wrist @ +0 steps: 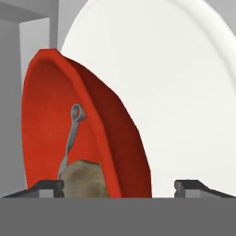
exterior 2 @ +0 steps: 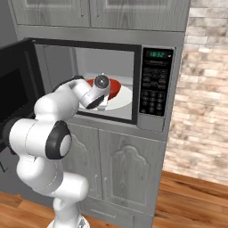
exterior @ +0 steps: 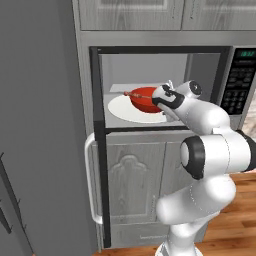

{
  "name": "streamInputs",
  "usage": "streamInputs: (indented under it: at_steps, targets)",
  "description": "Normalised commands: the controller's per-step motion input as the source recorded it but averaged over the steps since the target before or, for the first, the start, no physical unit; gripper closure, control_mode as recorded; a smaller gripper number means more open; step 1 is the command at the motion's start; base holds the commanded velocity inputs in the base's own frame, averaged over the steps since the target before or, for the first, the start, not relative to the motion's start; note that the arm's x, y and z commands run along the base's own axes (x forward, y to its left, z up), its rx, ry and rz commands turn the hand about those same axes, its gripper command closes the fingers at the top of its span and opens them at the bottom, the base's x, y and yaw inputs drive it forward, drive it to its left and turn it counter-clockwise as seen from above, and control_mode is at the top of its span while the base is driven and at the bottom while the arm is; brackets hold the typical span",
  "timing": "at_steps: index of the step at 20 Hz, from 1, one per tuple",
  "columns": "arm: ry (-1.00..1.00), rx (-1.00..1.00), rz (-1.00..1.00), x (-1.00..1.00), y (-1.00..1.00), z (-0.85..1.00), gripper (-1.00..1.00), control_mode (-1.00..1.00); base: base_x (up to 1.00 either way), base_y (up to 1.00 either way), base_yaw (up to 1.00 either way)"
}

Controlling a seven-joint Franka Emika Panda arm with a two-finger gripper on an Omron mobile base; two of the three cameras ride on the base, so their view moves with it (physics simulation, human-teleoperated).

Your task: Place the bowl containing the garlic and kebab skewer in the microwave. Close the microwave door and press the start button to microwave the meal.

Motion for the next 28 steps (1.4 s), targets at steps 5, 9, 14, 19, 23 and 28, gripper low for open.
streamInputs:
  at_steps: [5, 9, 14, 19, 23, 28]
  targets:
    - [0.00, 0.00, 0.00, -0.50, 0.00, 0.08, -1.00, -1.00, 0.00, 0.00, 0.00]
    - [-0.06, 0.00, 0.04, -0.48, 0.00, 0.64, -1.00, -1.00, 0.00, 0.00, 0.00]
    - [-0.05, -0.02, 0.11, -0.39, 0.00, 0.80, -1.00, -1.00, 0.00, 0.00, 0.00]
    - [0.02, -0.28, 0.34, -1.00, 0.00, 0.08, -1.00, -1.00, 0.00, 0.00, 0.00]
    - [0.02, -0.41, 0.50, -1.00, 0.00, 0.00, -1.00, -1.00, 0.00, 0.00, 0.00]
    - [0.00, -0.46, 0.55, -1.00, 0.10, 0.05, -1.00, -1.00, 0.00, 0.00, 0.00]
